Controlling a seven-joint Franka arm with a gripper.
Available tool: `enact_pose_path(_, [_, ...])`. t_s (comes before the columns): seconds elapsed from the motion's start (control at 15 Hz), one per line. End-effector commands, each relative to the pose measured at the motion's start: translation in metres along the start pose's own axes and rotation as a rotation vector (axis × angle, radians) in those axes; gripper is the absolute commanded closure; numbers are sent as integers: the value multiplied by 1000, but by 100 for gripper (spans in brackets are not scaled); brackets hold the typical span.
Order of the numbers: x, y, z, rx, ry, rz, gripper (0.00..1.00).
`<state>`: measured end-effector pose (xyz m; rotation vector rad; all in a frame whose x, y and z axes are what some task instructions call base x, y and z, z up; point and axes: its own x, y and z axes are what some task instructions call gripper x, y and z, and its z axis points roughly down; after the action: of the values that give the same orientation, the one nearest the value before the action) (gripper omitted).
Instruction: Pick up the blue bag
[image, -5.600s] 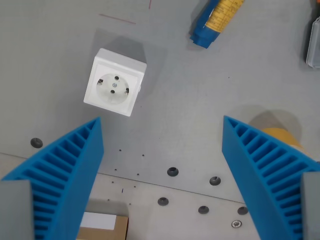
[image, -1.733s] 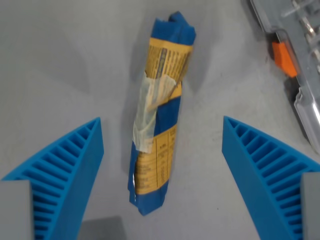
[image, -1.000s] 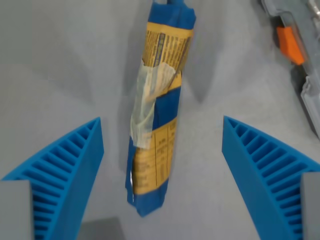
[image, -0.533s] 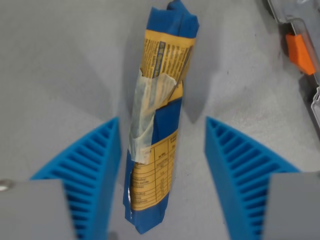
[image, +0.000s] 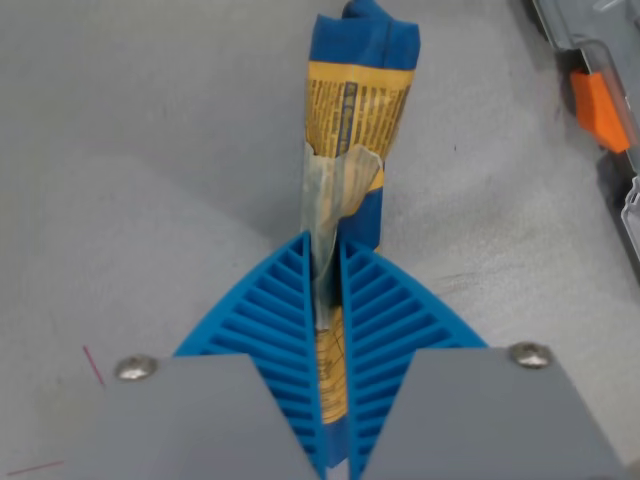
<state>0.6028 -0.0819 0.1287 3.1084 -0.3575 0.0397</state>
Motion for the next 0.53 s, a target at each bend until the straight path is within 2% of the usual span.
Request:
enact_pose_path(0.07, [-5,0,-1,34,77,22,100])
enact_pose_path(0.13, [-5,0,-1,34,77,22,100])
enact_pose_path(0.53, [-9,4,-31,31,55,20,100])
